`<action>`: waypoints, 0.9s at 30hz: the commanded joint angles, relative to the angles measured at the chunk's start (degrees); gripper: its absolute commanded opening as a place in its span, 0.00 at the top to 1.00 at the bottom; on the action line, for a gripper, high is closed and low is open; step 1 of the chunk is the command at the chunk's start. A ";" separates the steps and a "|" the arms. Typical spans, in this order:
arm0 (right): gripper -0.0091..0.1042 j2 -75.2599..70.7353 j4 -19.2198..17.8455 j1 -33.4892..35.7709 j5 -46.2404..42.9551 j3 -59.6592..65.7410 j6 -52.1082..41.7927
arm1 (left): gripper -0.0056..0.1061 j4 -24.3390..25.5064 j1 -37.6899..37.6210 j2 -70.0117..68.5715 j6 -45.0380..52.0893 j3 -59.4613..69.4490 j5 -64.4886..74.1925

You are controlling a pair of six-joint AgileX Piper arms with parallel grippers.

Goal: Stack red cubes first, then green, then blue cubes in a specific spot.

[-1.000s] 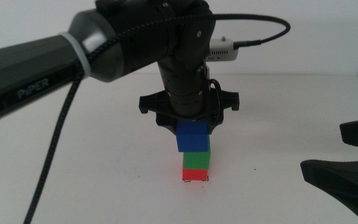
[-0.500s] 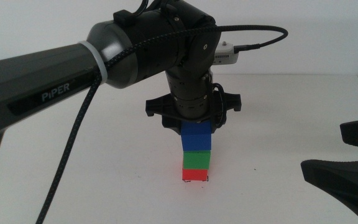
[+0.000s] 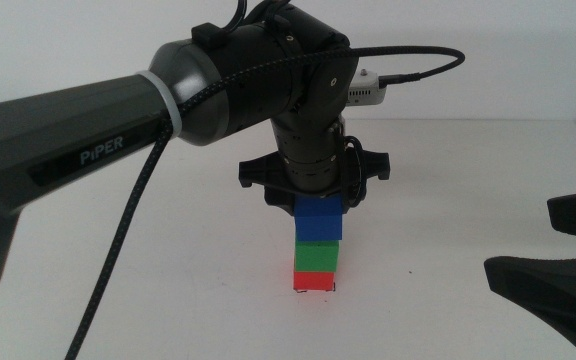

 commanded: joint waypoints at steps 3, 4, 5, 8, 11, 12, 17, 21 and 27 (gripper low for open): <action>0.10 -0.13 -0.18 -0.28 -0.56 0.13 0.11 | 0.96 0.92 -0.18 0.12 -0.15 -0.43 -0.52; 0.10 -0.13 -0.18 -0.28 -0.56 0.13 0.11 | 0.96 0.92 -0.18 0.23 -0.15 -0.43 -0.52; 0.10 -0.13 -0.18 -0.28 -0.56 0.13 0.11 | 0.96 0.92 -0.18 0.50 -0.15 -0.43 -0.38; 0.10 -0.13 -0.18 -0.28 -0.56 0.13 0.11 | 0.96 0.69 -0.18 0.77 -0.03 -0.43 -0.38; 0.10 -0.13 -0.18 -0.28 -0.56 0.13 0.11 | 0.96 0.93 -0.18 0.77 -0.03 -0.43 -0.48; 0.10 -0.13 -0.18 -0.28 -0.56 0.13 0.11 | 0.96 1.04 -0.18 0.77 -0.03 -0.43 -0.48; 0.10 -0.13 -0.18 -0.28 -0.56 0.13 0.11 | 0.96 1.40 -0.18 0.77 -0.03 -0.43 -0.48; 0.10 -0.13 -0.18 -0.28 -0.56 0.13 0.11 | 0.69 0.91 -0.18 0.77 0.47 -0.43 -0.71; 0.10 -0.13 -0.18 -0.28 -0.56 0.13 0.11 | 0.47 0.91 -0.18 0.77 1.07 -0.43 -0.95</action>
